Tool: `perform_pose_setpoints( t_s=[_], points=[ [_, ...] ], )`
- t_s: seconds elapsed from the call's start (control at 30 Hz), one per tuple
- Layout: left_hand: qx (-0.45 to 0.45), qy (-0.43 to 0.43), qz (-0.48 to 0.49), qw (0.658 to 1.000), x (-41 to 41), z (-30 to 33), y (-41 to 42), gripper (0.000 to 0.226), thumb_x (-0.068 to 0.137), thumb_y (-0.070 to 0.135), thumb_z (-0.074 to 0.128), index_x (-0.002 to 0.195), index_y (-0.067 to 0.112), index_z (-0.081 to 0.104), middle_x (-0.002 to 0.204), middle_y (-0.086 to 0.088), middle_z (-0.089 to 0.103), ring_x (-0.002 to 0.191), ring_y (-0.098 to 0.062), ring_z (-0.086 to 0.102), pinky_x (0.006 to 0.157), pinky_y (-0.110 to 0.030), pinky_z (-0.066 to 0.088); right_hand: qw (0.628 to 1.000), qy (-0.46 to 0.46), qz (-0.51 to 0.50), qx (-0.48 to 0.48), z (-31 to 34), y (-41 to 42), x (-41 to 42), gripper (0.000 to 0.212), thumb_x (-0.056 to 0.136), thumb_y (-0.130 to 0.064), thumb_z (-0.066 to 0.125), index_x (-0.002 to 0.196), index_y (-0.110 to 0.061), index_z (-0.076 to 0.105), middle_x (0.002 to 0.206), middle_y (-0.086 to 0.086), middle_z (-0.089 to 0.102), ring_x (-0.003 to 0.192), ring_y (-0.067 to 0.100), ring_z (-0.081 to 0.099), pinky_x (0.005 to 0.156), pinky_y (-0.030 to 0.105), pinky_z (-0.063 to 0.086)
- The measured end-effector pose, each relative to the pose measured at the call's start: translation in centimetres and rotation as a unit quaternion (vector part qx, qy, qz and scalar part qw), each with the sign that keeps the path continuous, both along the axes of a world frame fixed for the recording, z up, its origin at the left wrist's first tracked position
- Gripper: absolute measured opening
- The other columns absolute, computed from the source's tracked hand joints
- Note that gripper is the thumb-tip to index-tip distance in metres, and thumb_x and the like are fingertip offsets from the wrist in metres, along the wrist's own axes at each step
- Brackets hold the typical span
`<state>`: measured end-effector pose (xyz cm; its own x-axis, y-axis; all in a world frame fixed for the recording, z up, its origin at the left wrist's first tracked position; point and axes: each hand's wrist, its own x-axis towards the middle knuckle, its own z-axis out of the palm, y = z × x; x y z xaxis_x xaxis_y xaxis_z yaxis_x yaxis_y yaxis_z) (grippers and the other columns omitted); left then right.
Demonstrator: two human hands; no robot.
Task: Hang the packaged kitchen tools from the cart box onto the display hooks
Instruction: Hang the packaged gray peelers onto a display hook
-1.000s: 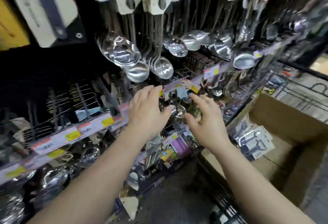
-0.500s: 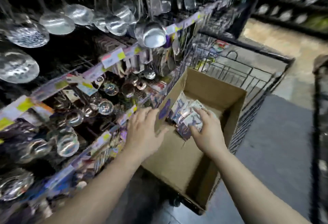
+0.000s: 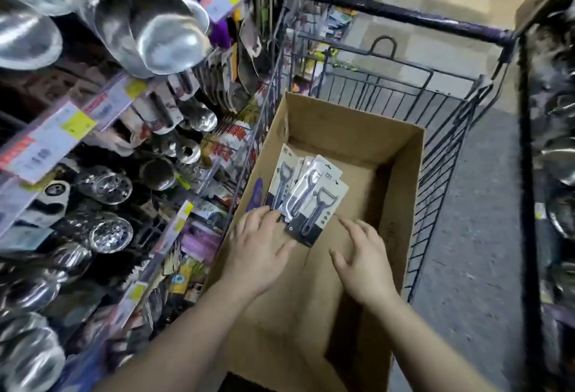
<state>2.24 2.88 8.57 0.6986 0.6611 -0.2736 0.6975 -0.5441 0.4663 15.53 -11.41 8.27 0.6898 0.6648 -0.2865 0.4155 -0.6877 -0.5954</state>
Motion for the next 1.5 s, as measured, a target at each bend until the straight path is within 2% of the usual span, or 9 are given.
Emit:
perform_pose_setpoints(
  t_s=[0.13,0.27,0.37,0.67,0.87,1.1,1.2,1.43,1.5],
  points=[
    [-0.014,0.018,-0.036,0.999,4.2,-2.3,4.1,0.065,0.098,0.046,0.054,0.154,0.022,0.032,0.159,-0.001,0.03,0.148,-0.022,0.022,0.123,-0.039,0.016,0.998,0.034,-0.041,-0.034,-3.0,0.5,-0.4,0.062,0.094,-0.024,0.063,0.15,-0.03,0.038,0.154,0.004,0.035,0.145,0.019,0.026,0.118,0.027,0.019],
    [-0.021,0.021,-0.055,0.998,8.3,-4.8,6.8,0.064,0.097,0.043,0.057,0.152,0.019,0.036,0.156,-0.004,0.035,0.145,-0.024,0.027,0.12,-0.04,0.021,0.992,0.076,-0.071,-0.074,-6.0,-0.1,-1.2,0.061,0.094,-0.026,0.062,0.149,-0.033,0.037,0.154,0.0,0.034,0.145,0.016,0.026,0.12,0.027,0.02],
    [-0.025,0.022,-0.057,0.998,11.0,-7.1,8.0,0.063,0.097,0.041,0.058,0.152,0.019,0.037,0.155,-0.003,0.037,0.144,-0.024,0.029,0.119,-0.04,0.022,0.987,0.095,-0.088,-0.092,-8.6,0.7,-0.2,0.059,0.094,-0.026,0.062,0.149,-0.029,0.04,0.153,0.003,0.037,0.144,0.018,0.029,0.118,0.025,0.02],
    [-0.056,0.072,-0.06,0.994,14.1,-15.6,8.4,0.06,0.094,0.035,0.063,0.147,0.012,0.045,0.15,-0.012,0.044,0.14,-0.033,0.035,0.116,-0.042,0.027,0.98,0.104,-0.153,-0.067,-16.6,7.6,7.3,0.057,0.091,-0.021,0.063,0.145,-0.02,0.046,0.136,0.011,0.051,0.129,0.029,0.044,0.112,0.034,0.034],
    [-0.072,0.093,-0.054,0.992,13.5,-19.4,7.4,0.057,0.09,0.037,0.065,0.141,0.015,0.05,0.142,-0.01,0.051,0.133,-0.032,0.042,0.112,-0.047,0.034,0.975,0.108,-0.186,-0.052,-20.1,10.5,10.9,0.052,0.092,-0.02,0.06,0.143,-0.021,0.047,0.124,0.013,0.054,0.123,0.031,0.045,0.106,0.035,0.035],
    [-0.093,0.088,-0.028,0.991,14.5,-21.3,6.6,0.064,0.092,0.034,0.066,0.149,0.017,0.042,0.149,-0.007,0.046,0.139,-0.029,0.036,0.116,-0.044,0.028,0.971,0.102,-0.213,-0.048,-22.5,11.4,12.6,0.052,0.091,-0.021,0.061,0.141,-0.023,0.047,0.132,0.007,0.052,0.123,0.029,0.04,0.1,0.029,0.031],
    [-0.082,0.086,-0.009,0.993,16.2,-21.5,6.9,0.065,0.092,0.034,0.065,0.15,0.019,0.039,0.146,-0.008,0.046,0.137,-0.03,0.037,0.114,-0.042,0.028,0.968,0.1,-0.226,-0.036,-23.1,11.5,12.3,0.054,0.09,-0.02,0.062,0.142,-0.021,0.046,0.134,0.008,0.051,0.124,0.028,0.041,0.104,0.031,0.031],
    [-0.101,0.086,0.03,0.991,19.3,-22.0,6.9,0.066,0.088,0.033,0.07,0.146,0.015,0.043,0.14,-0.013,0.045,0.132,-0.033,0.041,0.112,-0.039,0.03,0.951,0.155,-0.266,0.002,-23.5,11.3,10.6,0.063,0.09,-0.019,0.065,0.147,-0.023,0.039,0.137,0.008,0.045,0.123,0.017,0.046,0.103,0.029,0.039],
    [-0.098,0.082,0.026,0.992,19.4,-22.1,6.7,0.065,0.087,0.031,0.071,0.145,0.016,0.045,0.139,-0.012,0.046,0.131,-0.032,0.042,0.112,-0.038,0.03,0.95,0.161,-0.267,0.005,-23.5,11.1,10.2,0.063,0.09,-0.02,0.065,0.148,-0.023,0.038,0.137,0.007,0.043,0.112,0.001,0.043,0.094,0.02,0.036]
  ],
)
